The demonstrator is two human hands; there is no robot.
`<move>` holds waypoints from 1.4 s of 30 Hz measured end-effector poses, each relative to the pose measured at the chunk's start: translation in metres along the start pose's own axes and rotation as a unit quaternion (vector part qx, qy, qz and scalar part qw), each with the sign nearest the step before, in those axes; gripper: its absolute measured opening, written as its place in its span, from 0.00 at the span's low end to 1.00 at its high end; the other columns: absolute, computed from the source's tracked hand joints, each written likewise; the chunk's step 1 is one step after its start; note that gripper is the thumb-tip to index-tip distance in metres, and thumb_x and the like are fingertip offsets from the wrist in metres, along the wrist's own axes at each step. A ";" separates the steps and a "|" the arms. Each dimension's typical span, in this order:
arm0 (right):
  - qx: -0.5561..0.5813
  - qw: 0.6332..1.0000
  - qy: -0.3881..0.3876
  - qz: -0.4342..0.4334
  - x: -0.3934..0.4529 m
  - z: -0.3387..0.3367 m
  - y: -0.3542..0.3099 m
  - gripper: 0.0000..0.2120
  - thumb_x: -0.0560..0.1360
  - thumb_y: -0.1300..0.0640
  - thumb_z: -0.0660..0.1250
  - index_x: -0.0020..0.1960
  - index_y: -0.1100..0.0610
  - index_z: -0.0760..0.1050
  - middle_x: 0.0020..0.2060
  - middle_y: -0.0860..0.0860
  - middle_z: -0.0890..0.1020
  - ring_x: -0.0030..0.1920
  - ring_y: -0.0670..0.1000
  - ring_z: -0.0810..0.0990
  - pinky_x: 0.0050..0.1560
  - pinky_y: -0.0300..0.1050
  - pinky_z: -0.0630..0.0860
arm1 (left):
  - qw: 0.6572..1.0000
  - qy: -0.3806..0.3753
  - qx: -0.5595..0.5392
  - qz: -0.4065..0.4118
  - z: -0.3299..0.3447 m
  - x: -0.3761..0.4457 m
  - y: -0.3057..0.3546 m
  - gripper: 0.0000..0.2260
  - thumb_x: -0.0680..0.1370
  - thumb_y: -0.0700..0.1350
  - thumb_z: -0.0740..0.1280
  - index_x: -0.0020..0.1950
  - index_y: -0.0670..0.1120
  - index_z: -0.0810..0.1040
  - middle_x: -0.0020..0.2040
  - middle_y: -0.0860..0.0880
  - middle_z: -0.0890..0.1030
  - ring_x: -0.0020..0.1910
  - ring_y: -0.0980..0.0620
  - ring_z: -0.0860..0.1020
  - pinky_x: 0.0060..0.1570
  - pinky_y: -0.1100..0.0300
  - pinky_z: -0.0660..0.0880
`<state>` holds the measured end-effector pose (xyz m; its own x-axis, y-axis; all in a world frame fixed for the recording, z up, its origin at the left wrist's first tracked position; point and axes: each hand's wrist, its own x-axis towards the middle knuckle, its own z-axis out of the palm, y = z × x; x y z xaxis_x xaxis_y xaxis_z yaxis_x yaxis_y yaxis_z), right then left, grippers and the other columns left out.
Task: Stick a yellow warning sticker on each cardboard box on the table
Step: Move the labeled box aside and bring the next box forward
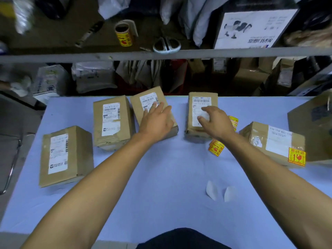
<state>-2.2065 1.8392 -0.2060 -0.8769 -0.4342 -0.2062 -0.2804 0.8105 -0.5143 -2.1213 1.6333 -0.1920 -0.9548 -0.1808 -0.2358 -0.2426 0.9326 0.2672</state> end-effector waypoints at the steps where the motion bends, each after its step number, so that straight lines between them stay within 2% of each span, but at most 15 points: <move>1: -0.018 1.000 -0.008 -0.022 -0.002 0.004 -0.007 0.23 0.79 0.52 0.64 0.71 0.61 0.72 0.68 0.59 0.76 0.68 0.61 0.72 0.65 0.52 0.68 | 1.000 -0.002 0.026 -0.007 0.001 -0.006 -0.009 0.26 0.82 0.53 0.60 0.79 0.49 0.61 0.81 0.44 0.56 0.80 0.42 0.51 0.75 0.41 0.55; 4: -0.062 0.995 -0.049 -0.058 -0.003 0.016 -0.027 0.22 0.79 0.52 0.63 0.70 0.60 0.72 0.66 0.59 0.76 0.66 0.62 0.72 0.61 0.53 0.71 | 0.996 -0.014 0.079 -0.027 0.004 -0.020 -0.033 0.27 0.82 0.57 0.57 0.79 0.50 0.59 0.82 0.44 0.52 0.80 0.42 0.47 0.75 0.40 0.50; 7: -0.085 0.989 -0.091 -0.079 0.000 0.029 -0.041 0.25 0.79 0.51 0.64 0.74 0.59 0.69 0.72 0.59 0.71 0.71 0.61 0.68 0.67 0.53 0.70 | 0.993 -0.008 0.115 -0.027 0.004 -0.026 -0.052 0.27 0.81 0.56 0.58 0.78 0.49 0.60 0.80 0.43 0.55 0.79 0.41 0.49 0.73 0.36 0.53; 11: -0.086 0.988 -0.089 -0.090 0.013 0.043 -0.057 0.26 0.80 0.49 0.63 0.76 0.56 0.65 0.76 0.59 0.65 0.76 0.60 0.62 0.70 0.55 0.68 | 0.992 0.001 0.123 -0.016 0.004 -0.024 -0.071 0.25 0.81 0.56 0.59 0.75 0.47 0.64 0.78 0.41 0.58 0.78 0.41 0.51 0.71 0.40 0.56; 15: -0.089 0.987 -0.097 -0.098 0.035 0.053 -0.069 0.27 0.80 0.50 0.63 0.77 0.55 0.63 0.77 0.60 0.63 0.75 0.62 0.62 0.70 0.57 0.68 | 0.995 -0.006 0.099 -0.007 0.010 -0.005 -0.081 0.27 0.82 0.58 0.56 0.78 0.49 0.60 0.80 0.41 0.55 0.79 0.41 0.49 0.73 0.41 0.53; 18: -0.083 0.986 -0.112 -0.096 0.046 0.063 -0.073 0.25 0.80 0.52 0.62 0.75 0.58 0.63 0.71 0.62 0.70 0.68 0.65 0.71 0.60 0.56 0.73 | 0.998 -0.033 0.044 0.002 0.023 0.006 -0.084 0.29 0.82 0.60 0.54 0.81 0.50 0.54 0.82 0.42 0.48 0.80 0.41 0.45 0.75 0.42 0.49; 21: -0.040 0.990 -0.100 -0.088 0.037 0.079 -0.071 0.26 0.81 0.53 0.59 0.76 0.59 0.59 0.64 0.62 0.76 0.59 0.66 0.76 0.50 0.54 0.73 | 0.999 -0.029 -0.025 0.009 0.041 0.003 -0.085 0.32 0.83 0.59 0.55 0.81 0.48 0.49 0.82 0.42 0.42 0.80 0.41 0.39 0.77 0.45 0.46; 24: 0.015 0.996 -0.053 -0.075 0.018 0.093 -0.068 0.26 0.81 0.55 0.59 0.77 0.60 0.60 0.63 0.62 0.77 0.57 0.65 0.77 0.50 0.53 0.74 | 0.999 0.003 -0.047 0.023 0.056 -0.008 -0.086 0.31 0.83 0.57 0.58 0.81 0.47 0.50 0.81 0.43 0.41 0.80 0.42 0.38 0.77 0.43 0.50; 27: 0.052 0.996 -0.025 -0.068 -0.001 0.104 -0.066 0.26 0.81 0.57 0.60 0.77 0.62 0.61 0.59 0.62 0.79 0.56 0.63 0.78 0.50 0.51 0.73 | 0.998 -0.001 -0.044 0.038 0.062 -0.019 -0.088 0.31 0.83 0.58 0.57 0.81 0.47 0.51 0.82 0.44 0.41 0.80 0.44 0.37 0.77 0.42 0.51; 30: 0.080 0.995 -0.021 -0.064 -0.010 0.108 -0.062 0.26 0.82 0.56 0.60 0.77 0.62 0.61 0.63 0.60 0.78 0.61 0.61 0.76 0.56 0.46 0.70 | 0.996 0.007 -0.082 0.041 0.061 -0.026 -0.087 0.31 0.82 0.57 0.59 0.81 0.48 0.52 0.82 0.44 0.42 0.80 0.45 0.37 0.77 0.44 0.49; 32: 0.126 0.991 -0.026 -0.037 -0.005 0.108 -0.060 0.28 0.81 0.52 0.62 0.78 0.59 0.59 0.70 0.57 0.74 0.68 0.57 0.72 0.63 0.43 0.66 | 0.984 0.049 -0.172 0.007 0.059 -0.025 -0.079 0.30 0.82 0.54 0.62 0.81 0.48 0.54 0.82 0.44 0.44 0.80 0.46 0.40 0.78 0.50 0.45; 35: 0.295 0.950 -0.062 0.080 0.012 0.107 -0.063 0.35 0.79 0.44 0.64 0.81 0.48 0.53 0.78 0.49 0.63 0.76 0.50 0.64 0.75 0.50 0.62 | 0.929 0.113 -0.323 -0.141 0.054 -0.014 -0.065 0.33 0.81 0.52 0.63 0.81 0.48 0.51 0.82 0.46 0.47 0.80 0.52 0.44 0.75 0.61 0.43; 38: 0.402 0.893 -0.103 0.172 0.034 0.107 -0.065 0.37 0.77 0.38 0.64 0.80 0.42 0.52 0.79 0.48 0.61 0.76 0.48 0.64 0.74 0.49 0.63 | 0.874 0.148 -0.402 -0.228 0.053 -0.002 -0.059 0.37 0.80 0.50 0.66 0.81 0.45 0.48 0.82 0.48 0.51 0.80 0.53 0.50 0.75 0.63 0.46; 40: 0.421 0.876 -0.134 0.193 0.043 0.111 -0.064 0.37 0.77 0.37 0.64 0.80 0.42 0.53 0.78 0.48 0.63 0.70 0.45 0.68 0.67 0.44 0.65 | 0.858 0.157 -0.420 -0.252 0.054 0.002 -0.060 0.39 0.79 0.50 0.67 0.81 0.44 0.47 0.81 0.47 0.54 0.79 0.52 0.53 0.74 0.63 0.49; 42: 0.424 0.871 -0.167 0.185 0.048 0.118 -0.062 0.36 0.77 0.35 0.63 0.80 0.42 0.54 0.77 0.46 0.65 0.68 0.45 0.70 0.69 0.44 0.65 | 0.853 0.148 -0.427 -0.260 0.059 0.003 -0.063 0.39 0.79 0.50 0.68 0.81 0.43 0.47 0.81 0.48 0.55 0.79 0.52 0.55 0.73 0.64 0.50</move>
<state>-2.1850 1.7220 -0.2826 -0.6436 -0.4097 -0.6465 0.5112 0.3985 -0.7615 -2.0992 1.5917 -0.2645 -0.6510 -0.6893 -0.3179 -0.5628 0.1572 0.8115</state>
